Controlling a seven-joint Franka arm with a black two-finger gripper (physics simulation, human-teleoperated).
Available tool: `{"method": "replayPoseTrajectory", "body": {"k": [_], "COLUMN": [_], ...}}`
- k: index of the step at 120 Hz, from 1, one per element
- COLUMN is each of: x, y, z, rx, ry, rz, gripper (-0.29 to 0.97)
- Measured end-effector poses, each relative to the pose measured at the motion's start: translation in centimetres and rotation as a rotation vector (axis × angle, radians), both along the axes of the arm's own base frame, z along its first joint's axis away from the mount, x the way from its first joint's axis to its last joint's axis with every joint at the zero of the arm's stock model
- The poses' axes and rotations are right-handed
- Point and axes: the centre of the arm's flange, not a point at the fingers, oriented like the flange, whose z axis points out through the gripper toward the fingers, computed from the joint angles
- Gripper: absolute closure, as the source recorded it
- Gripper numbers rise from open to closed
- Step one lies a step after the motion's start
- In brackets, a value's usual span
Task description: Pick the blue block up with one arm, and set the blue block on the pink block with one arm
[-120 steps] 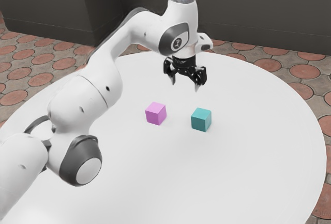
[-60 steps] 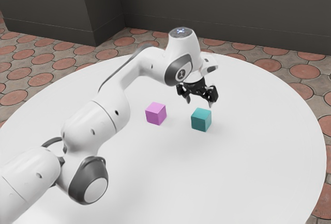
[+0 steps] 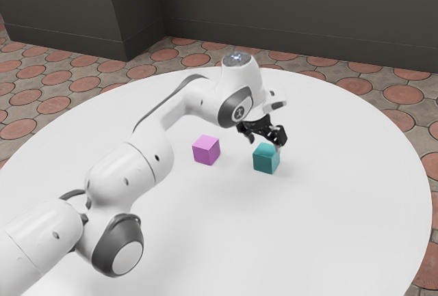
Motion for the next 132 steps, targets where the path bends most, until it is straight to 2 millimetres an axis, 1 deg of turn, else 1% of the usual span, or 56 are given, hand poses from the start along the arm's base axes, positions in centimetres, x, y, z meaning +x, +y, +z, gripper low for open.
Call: {"method": "replayPoseTrajectory", "body": {"k": [19, 40, 58, 66, 72, 82, 102, 115, 132], "x": [0.2, 0.7, 1.1, 1.1, 1.3, 1.4, 1.4, 1.2, 0.9], "y": [0.1, 0.9, 1.0, 1.0, 1.5, 1.7, 1.4, 0.9, 0.9], "z": [-1.4, -1.8, -1.4, -2.0, -2.5, -2.7, -2.4, -2.7, -3.4], "rx": [0.006, 0.006, -0.005, -0.007, -0.009, -0.013, -0.023, -0.029, -0.029], "ry": [-0.021, -0.062, -0.112, -0.117, -0.118, -0.125, -0.147, -0.12, -0.084], "rz": [-0.029, -0.032, -0.026, -0.023, -0.014, -0.007, -0.003, 0.002, 0.014], "gripper": [0.02, 0.02, 0.02, 0.02, 0.02, 0.02, 0.02, 0.02, 0.02]}}
